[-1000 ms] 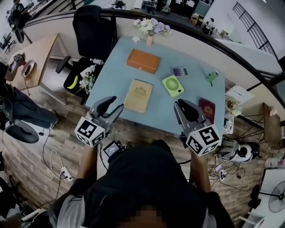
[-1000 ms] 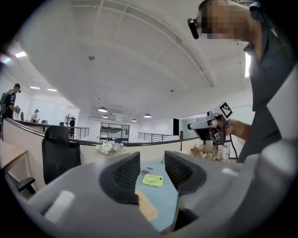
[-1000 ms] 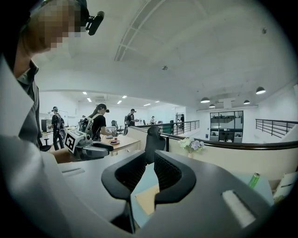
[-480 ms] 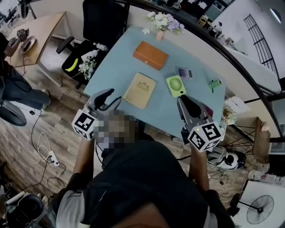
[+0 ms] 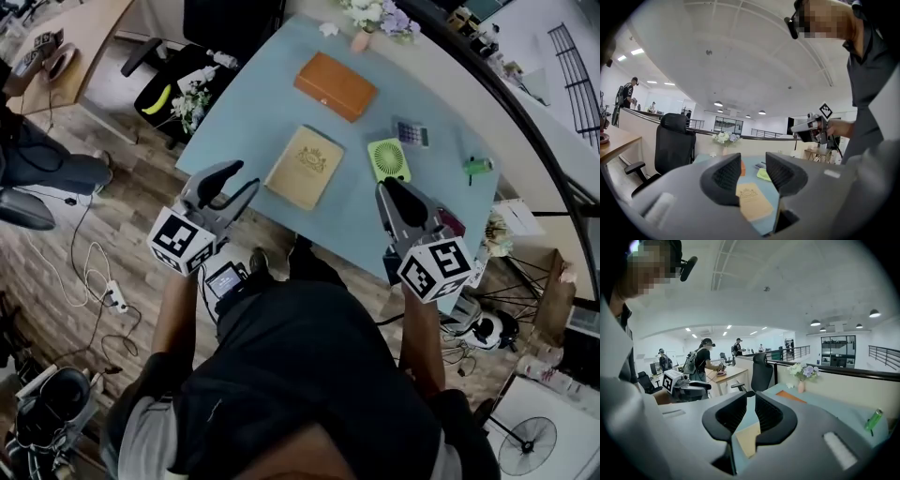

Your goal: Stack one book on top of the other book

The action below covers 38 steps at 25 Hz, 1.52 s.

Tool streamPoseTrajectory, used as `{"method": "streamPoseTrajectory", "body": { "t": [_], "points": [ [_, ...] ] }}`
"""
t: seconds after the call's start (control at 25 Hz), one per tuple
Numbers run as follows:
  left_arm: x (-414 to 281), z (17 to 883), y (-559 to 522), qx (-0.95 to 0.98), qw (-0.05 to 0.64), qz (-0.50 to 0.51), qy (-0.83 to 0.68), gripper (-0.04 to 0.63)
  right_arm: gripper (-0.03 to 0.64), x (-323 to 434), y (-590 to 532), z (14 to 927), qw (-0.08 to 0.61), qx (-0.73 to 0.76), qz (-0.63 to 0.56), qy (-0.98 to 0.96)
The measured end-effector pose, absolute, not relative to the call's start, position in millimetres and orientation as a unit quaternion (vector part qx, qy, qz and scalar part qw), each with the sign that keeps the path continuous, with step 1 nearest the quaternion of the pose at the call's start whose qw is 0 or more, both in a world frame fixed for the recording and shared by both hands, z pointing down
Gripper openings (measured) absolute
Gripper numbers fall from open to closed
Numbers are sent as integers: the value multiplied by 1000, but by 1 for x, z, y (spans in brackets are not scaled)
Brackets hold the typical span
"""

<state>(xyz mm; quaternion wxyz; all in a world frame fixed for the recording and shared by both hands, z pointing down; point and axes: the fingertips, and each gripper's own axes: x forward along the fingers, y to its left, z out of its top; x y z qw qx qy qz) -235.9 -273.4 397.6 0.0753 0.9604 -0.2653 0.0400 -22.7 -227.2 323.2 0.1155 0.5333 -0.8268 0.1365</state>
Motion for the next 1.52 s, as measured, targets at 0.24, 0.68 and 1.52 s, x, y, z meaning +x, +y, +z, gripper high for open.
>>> {"method": "streamPoseTrajectory", "body": {
  "t": [0.24,0.68,1.52],
  "points": [
    [-220,423,-294,958,94,64,-265,219,38,-17,-257,359,119,518,166,-831],
    [-189,482,-325,951,124,122,-254,219,38,-6,-295,445,120,502,243,-821],
    [-153,619,-360,920,226,215,-237,219,77,0,-314,622,147,473,419,-761]
  ]
}}
